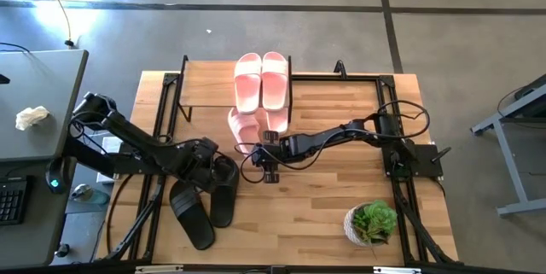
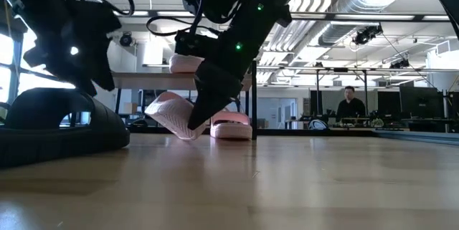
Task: Pick and place slides into the shelf
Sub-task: Put the pink slide under the shelf, then put the black slide under the shelf
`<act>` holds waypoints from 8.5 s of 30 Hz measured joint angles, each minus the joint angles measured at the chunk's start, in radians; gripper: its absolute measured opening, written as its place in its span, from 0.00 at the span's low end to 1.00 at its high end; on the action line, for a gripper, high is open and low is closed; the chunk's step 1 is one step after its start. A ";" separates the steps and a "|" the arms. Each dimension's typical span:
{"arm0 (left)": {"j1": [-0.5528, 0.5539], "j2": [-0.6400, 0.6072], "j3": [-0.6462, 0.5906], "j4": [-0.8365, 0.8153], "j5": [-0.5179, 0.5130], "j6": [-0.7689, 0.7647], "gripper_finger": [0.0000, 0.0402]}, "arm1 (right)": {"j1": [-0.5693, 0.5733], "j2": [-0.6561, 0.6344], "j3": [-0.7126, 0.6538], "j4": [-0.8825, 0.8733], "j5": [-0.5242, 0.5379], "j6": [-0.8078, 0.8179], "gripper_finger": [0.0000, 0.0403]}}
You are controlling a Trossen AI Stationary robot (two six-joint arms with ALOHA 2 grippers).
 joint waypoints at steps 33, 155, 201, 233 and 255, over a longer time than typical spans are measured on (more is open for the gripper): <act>0.307 0.004 -0.158 0.573 0.176 -0.035 0.36 | 0.000 0.000 0.000 0.005 -0.098 0.049 0.32; 0.540 0.144 -0.248 0.863 0.304 0.180 0.00 | -0.074 -0.111 -0.391 0.455 -0.046 0.388 0.00; 0.077 -0.209 -0.248 0.585 0.228 0.144 0.00 | 0.112 0.096 -0.097 0.383 0.268 0.194 0.00; 0.002 -0.264 -0.249 0.485 0.153 0.059 0.00 | -0.094 0.096 -0.105 0.426 0.256 0.174 0.00; 0.002 -0.265 -0.249 0.500 0.168 0.101 0.00 | -0.114 0.095 -0.104 0.437 0.070 0.139 0.00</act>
